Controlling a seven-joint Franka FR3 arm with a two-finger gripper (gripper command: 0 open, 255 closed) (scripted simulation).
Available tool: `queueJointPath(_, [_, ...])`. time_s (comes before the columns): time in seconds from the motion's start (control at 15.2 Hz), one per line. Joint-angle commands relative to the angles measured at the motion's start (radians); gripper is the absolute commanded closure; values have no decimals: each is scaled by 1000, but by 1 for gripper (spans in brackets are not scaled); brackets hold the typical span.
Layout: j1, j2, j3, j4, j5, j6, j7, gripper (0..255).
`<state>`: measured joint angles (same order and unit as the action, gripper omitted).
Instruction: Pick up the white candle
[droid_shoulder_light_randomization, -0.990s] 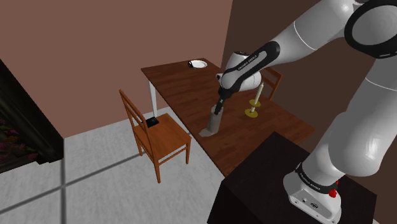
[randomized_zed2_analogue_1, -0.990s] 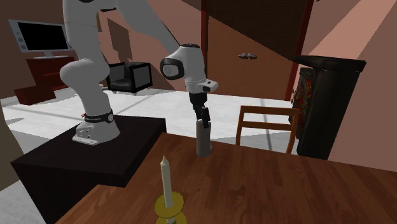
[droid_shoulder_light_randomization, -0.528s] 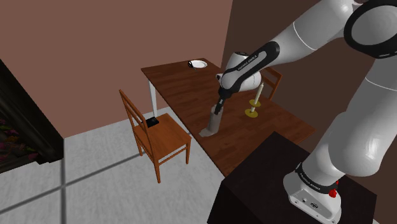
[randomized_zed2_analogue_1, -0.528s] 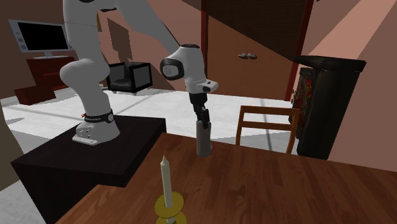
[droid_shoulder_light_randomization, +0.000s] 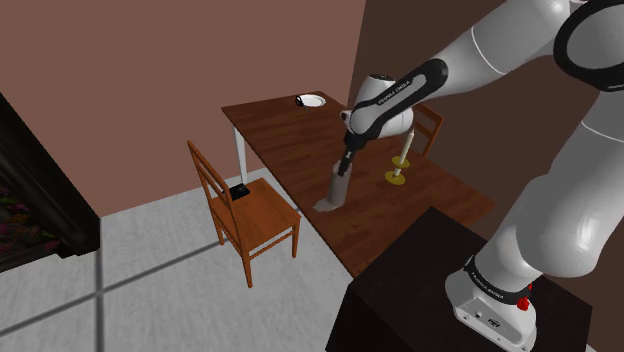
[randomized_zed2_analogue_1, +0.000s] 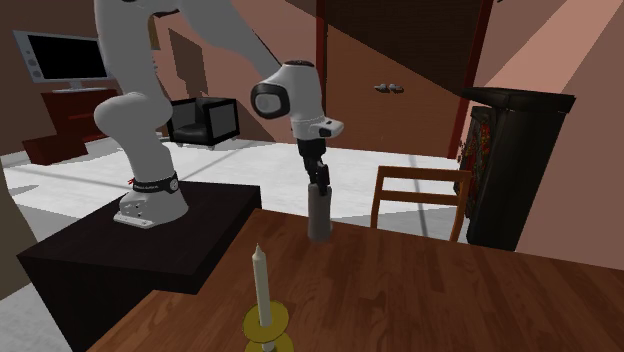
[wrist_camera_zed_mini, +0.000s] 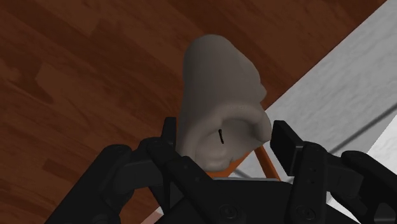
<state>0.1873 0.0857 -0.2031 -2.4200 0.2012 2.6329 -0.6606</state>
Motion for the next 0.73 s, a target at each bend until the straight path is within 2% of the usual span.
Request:
queueJointPath(0.0, [1, -28, -4, 2, -19, -28, 15, 255])
queueJointPath(0.66, [-1, -124, -9, 34, -81, -150, 67, 255])
